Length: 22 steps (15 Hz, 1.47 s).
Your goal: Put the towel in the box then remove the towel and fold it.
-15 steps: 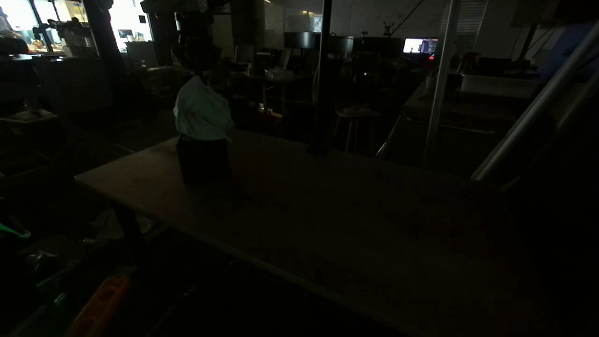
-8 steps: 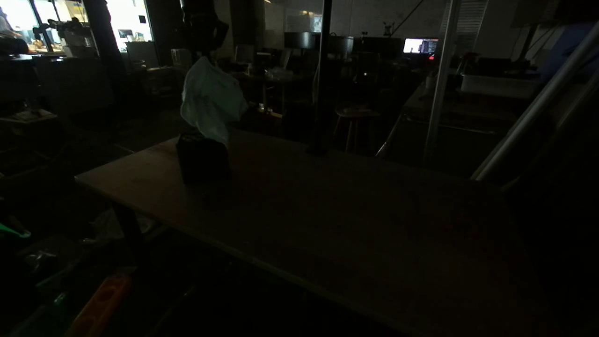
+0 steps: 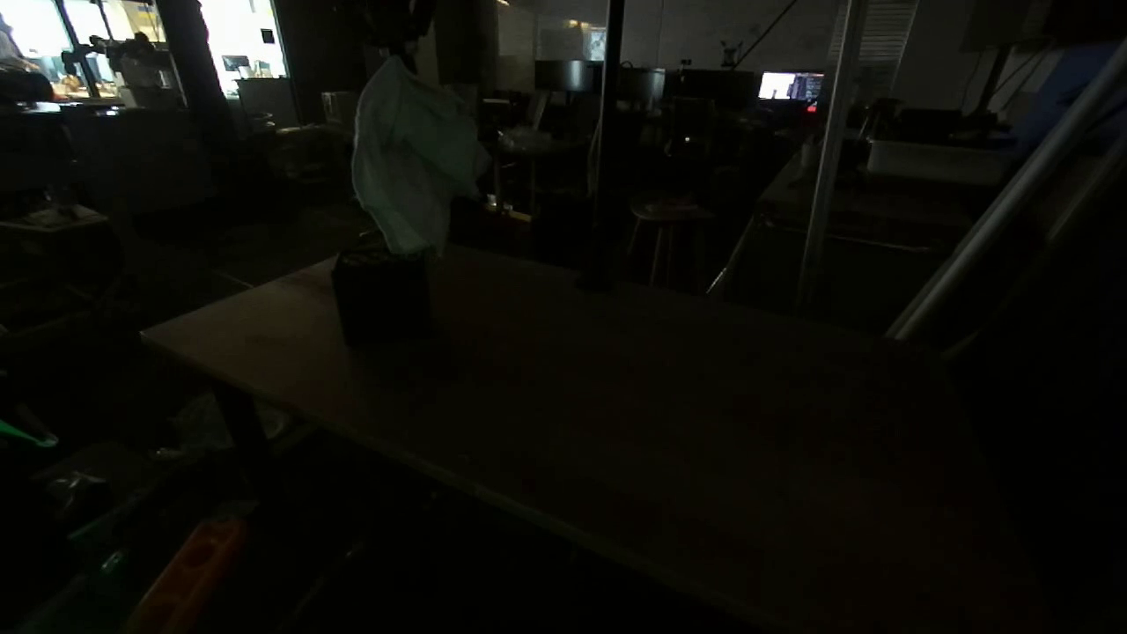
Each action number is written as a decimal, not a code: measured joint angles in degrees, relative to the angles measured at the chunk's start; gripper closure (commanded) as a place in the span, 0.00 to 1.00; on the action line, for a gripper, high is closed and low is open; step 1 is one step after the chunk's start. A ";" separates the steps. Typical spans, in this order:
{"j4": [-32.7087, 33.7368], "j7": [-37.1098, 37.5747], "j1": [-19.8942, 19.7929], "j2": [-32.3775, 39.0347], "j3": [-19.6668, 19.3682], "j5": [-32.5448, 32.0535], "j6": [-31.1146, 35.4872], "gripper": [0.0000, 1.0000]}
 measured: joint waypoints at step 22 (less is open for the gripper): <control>25.80 0.58 9.78 21.02 3.80 -1.19 -9.35 0.97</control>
